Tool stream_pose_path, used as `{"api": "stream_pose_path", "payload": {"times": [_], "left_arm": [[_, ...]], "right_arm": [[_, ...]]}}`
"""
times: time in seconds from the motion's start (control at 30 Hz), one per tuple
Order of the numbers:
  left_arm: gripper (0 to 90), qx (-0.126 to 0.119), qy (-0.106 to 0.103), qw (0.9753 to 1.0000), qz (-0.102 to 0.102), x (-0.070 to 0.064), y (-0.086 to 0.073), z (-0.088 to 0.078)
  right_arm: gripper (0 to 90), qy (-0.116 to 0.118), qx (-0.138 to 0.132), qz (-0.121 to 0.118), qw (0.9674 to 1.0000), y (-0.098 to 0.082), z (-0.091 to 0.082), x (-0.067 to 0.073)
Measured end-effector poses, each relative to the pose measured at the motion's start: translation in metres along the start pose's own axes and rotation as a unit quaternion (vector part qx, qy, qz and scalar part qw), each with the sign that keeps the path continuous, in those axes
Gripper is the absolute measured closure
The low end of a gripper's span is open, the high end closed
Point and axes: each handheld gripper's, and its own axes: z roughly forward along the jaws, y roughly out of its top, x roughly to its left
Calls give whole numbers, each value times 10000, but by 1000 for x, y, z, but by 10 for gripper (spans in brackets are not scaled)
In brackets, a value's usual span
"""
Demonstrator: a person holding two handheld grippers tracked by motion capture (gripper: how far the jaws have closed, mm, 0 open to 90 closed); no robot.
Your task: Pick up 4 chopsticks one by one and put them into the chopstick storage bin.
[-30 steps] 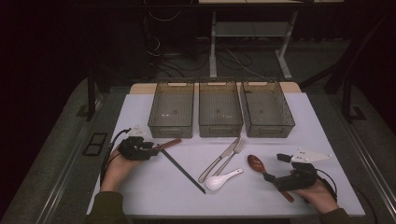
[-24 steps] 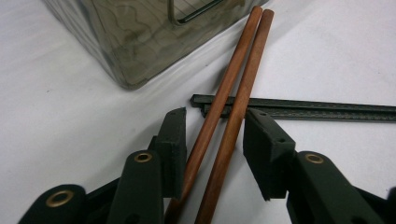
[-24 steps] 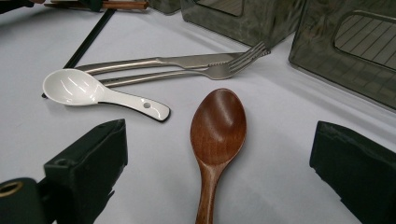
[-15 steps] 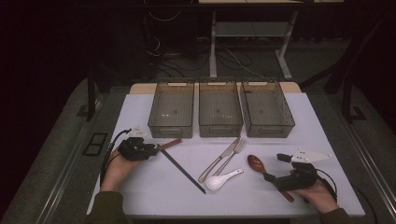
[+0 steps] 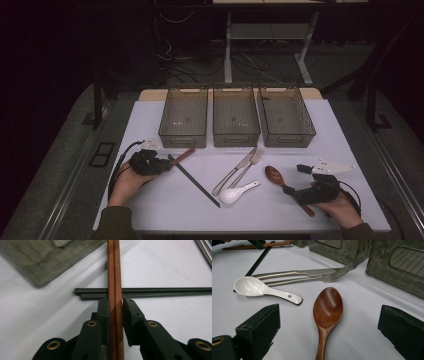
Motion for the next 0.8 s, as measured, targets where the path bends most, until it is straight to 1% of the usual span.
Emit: {"api": "stream_pose_path", "payload": {"times": [0.03, 0.1, 0.13, 0.17, 0.2, 0.27, 0.3, 0.37, 0.4, 0.43, 0.47, 0.53, 0.6, 0.63, 0.67, 0.7, 0.73, 0.77, 0.8], "left_arm": [[753, 2, -15, 10000, -17, -3, 1, 1], [754, 41, -28, 10000, 20, -4, 2, 1], [754, 76, -53, 10000, 24, -7, 3, 2], [755, 67, -67, 10000, -3, -9, 4, 3], [755, 105, -77, 9999, 53, -9, 4, 3], [755, 112, -70, 9999, 44, -11, 4, 3], [755, 126, -70, 9999, 77, -11, 4, 3], [748, 119, -17, 9999, 101, -12, 5, 3], [723, 119, -17, 9999, 101, -12, 5, 3], [695, 73, 19, 9999, 95, -12, 5, 2], [668, 17, 16, 10000, -22, -14, 5, 1], [595, -195, 81, 9998, 11, -15, 6, -6], [566, -281, 141, 9995, 12, -18, 6, -12], [563, -298, 196, 9994, 10, -21, 5, -15], [563, -310, 237, 9992, 50, -23, 5, -16], [565, -310, 237, 9992, 50, -23, 5, -16], [578, -449, 266, 9986, 45, -28, 0, -21], [600, -449, 266, 9986, 45, -28, 0, -21], [634, -487, 321, 9983, 30, -32, -7, -27]], "right_arm": [[40, -4, 4, 7, 10000, 0, 0, 0], [40, -15, 7, 0, 10000, 0, 0, 0], [40, -17, 10, -4, 10000, 0, 0, 0], [40, -13, 5, -12, 10000, 0, 0, 0], [40, -11, 2, -14, 10000, 0, 0, 0], [40, -11, 1, -17, 10000, 0, 0, 0], [40, -11, 1, -17, 10000, 0, 0, 0], [40, -18, 4, -16, 10000, 0, 0, 0], [40, -18, 4, -16, 10000, 0, 0, 0], [40, -17, 4, -26, 10000, 0, 0, 0], [40, -13, 8, -21, 10000, 0, 0, 0], [40, -9, 3, -14, 10000, 0, 0, 0], [40, -7, 14, -4, 10000, 0, 1, 0], [40, -8, 17, -21, 10000, 0, 1, 0], [40, -2, 18, -22, 10000, 0, 1, 0], [40, 3, 16, -21, 10000, 0, 1, 0], [40, 6, 17, -20, 10000, 0, 1, 0], [40, 6, 19, -17, 10000, 0, 1, 0], [40, 5, 15, -12, 10000, 0, 1, 0]]}}
